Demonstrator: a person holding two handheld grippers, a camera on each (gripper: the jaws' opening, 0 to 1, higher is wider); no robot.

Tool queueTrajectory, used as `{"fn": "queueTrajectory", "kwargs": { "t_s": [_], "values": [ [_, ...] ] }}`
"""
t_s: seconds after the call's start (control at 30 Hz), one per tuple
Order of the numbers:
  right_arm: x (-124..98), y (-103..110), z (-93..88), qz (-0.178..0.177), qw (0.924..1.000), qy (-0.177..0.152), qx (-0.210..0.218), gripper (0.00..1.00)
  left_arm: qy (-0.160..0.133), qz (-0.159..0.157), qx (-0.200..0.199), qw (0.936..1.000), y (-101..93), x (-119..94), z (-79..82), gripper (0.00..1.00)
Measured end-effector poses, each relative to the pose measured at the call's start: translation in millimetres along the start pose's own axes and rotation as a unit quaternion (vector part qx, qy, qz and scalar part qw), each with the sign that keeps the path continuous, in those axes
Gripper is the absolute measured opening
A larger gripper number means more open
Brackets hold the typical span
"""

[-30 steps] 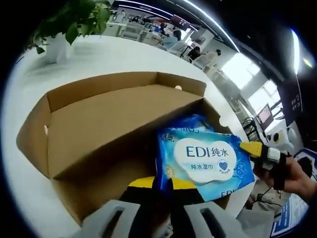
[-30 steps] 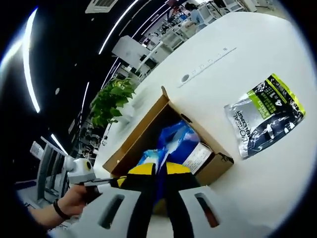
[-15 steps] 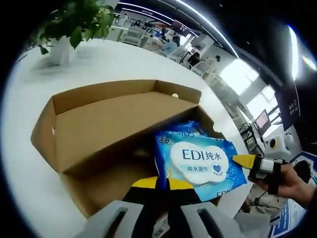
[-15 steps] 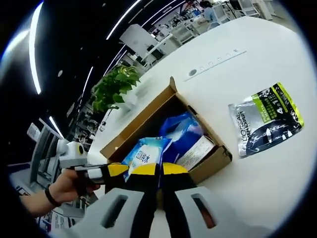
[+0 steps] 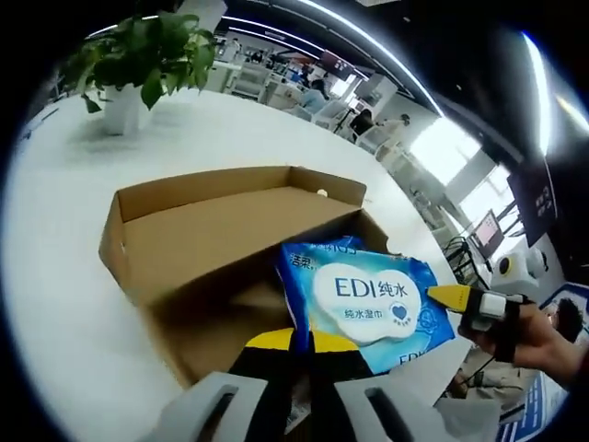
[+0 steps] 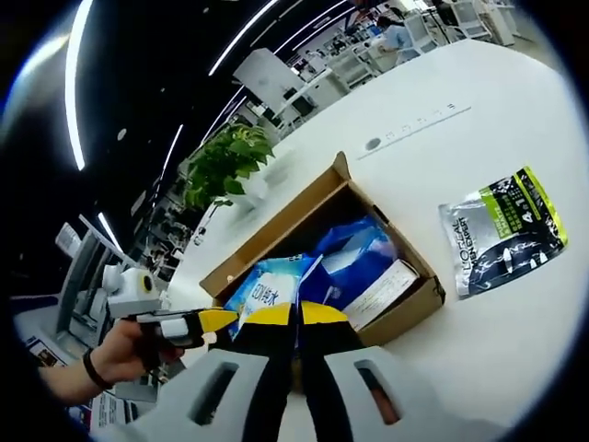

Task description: Operate the shoe box by opening the lid, removing the specified soft item, and placing it in the target area until the item is outside and the box remains undamaged.

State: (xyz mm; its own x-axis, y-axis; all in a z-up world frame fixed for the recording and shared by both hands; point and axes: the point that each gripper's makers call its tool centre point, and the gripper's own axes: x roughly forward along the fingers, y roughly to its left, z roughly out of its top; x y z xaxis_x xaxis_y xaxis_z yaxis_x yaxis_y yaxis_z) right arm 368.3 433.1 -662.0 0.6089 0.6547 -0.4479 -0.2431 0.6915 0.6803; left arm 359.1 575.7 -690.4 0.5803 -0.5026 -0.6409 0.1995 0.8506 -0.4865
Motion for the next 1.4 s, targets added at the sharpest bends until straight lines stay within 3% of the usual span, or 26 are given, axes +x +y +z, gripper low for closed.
{"fn": "queueTrajectory", "kwargs": {
  "t_s": [0.4, 0.7, 1.1, 1.4],
  "values": [
    [-20.6, 7.9, 6.4, 0.012, 0.9996, -0.024, -0.001, 0.00, -0.028, -0.012, 0.006, 0.9995, -22.7, -18.3, 11.0, 0.04],
    [-41.2, -0.2, 12.8, 0.006, 0.9989, -0.046, 0.005, 0.00, -0.032, -0.026, 0.017, 0.9990, -46.9, -18.7, 15.9, 0.03],
    [-74.9, -26.8, 22.3, -0.011, 0.9966, -0.079, 0.022, 0.00, -0.020, -0.039, 0.067, 0.9968, -91.7, -3.1, 21.5, 0.03],
    [-110.4, -54.2, 36.9, -0.028, 0.9918, -0.118, 0.042, 0.00, -0.010, -0.069, 0.090, 0.9935, -132.8, 18.6, 27.6, 0.03]
  ]
}}
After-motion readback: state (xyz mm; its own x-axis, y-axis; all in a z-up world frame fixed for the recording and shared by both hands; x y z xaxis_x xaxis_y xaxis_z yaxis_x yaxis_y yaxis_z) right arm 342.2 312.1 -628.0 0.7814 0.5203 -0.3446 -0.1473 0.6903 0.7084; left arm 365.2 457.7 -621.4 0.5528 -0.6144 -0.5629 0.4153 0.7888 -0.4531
